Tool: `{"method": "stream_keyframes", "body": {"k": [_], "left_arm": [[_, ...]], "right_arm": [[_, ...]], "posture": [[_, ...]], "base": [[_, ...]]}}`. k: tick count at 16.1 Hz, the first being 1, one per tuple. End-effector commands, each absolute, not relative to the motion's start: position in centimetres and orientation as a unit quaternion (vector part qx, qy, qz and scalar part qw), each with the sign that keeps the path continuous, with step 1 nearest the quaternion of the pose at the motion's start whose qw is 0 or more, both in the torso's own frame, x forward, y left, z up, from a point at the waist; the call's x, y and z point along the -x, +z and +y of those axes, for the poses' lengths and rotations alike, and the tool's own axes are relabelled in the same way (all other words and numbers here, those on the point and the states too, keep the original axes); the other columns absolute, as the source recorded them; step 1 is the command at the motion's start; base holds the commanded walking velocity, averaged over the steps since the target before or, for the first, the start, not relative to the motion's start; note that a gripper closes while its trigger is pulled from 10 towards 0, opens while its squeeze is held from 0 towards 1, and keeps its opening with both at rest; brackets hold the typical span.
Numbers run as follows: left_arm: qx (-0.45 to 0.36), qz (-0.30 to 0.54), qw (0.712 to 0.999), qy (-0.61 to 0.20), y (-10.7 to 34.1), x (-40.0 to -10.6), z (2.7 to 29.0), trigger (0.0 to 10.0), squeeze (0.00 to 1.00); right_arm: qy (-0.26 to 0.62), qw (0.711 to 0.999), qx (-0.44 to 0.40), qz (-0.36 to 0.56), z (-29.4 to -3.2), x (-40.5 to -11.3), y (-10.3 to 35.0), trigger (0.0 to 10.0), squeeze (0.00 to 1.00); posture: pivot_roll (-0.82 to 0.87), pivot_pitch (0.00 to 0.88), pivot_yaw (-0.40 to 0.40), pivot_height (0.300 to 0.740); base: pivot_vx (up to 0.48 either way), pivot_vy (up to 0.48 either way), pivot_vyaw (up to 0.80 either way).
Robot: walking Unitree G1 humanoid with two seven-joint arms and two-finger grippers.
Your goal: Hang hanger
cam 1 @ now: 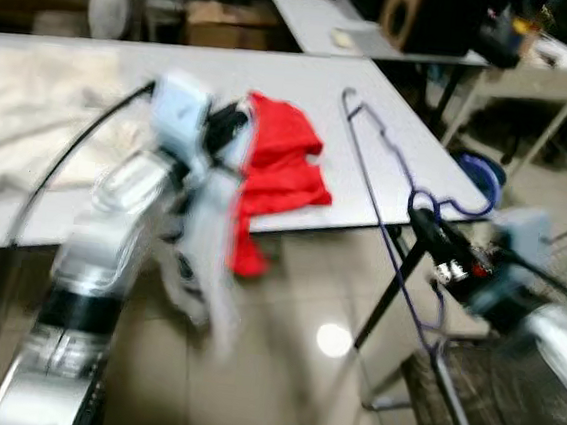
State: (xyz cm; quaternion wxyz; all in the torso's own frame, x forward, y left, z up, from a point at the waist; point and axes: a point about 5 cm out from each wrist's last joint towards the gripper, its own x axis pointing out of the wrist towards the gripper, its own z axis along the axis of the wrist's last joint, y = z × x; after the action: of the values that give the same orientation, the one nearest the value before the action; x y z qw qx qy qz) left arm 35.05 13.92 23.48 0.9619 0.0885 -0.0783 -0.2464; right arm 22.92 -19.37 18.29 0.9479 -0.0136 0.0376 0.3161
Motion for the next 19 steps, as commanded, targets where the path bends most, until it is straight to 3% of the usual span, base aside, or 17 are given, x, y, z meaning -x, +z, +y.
{"method": "stream_keyframes", "body": {"k": [1, 4, 9, 15, 19], "left_arm": [[-0.110, -0.095, 0.966, -0.213, 25.1, -36.1, 16.1, 10.0, 0.00], [-0.132, -0.104, 0.965, -0.201, 27.6, -38.4, 17.2, 10.0, 0.00], [-0.119, -0.128, 0.959, -0.224, 29.8, -40.0, 16.4, 10.0, 0.00], [-0.118, -0.179, 0.936, -0.280, 32.4, -39.6, 14.4, 10.0, 0.00], [-0.099, -0.252, 0.916, -0.296, 38.2, -38.7, 14.2, 10.0, 0.00]], "right_arm": [[0.395, 0.918, 0.005, 0.041, -18.5, -22.1, 18.9, 10.0, 0.00], [0.506, 0.859, 0.007, 0.076, -19.0, -20.7, 20.1, 10.0, 0.00], [0.587, 0.804, 0.003, 0.095, -18.4, -20.2, 21.3, 10.0, 0.00], [0.533, 0.837, 0.085, 0.097, -16.5, -24.4, 19.8, 10.0, 0.00], [0.501, 0.854, 0.130, 0.047, -16.0, -27.7, 21.9, 10.0, 0.00]], "posture": [[-0.07, 0.000, -0.037, 0.740], [-0.06, 0.000, -0.040, 0.740], [-0.07, 0.000, -0.045, 0.740], [-0.05, 0.000, -0.058, 0.740], [-0.04, 0.000, -0.067, 0.740]], "base": [[0.319, 0.000, 0.00], [0.321, 0.000, 0.00], [0.320, 0.000, 0.00], [0.319, 0.000, 0.00], [0.321, 0.000, 0.00]]}}
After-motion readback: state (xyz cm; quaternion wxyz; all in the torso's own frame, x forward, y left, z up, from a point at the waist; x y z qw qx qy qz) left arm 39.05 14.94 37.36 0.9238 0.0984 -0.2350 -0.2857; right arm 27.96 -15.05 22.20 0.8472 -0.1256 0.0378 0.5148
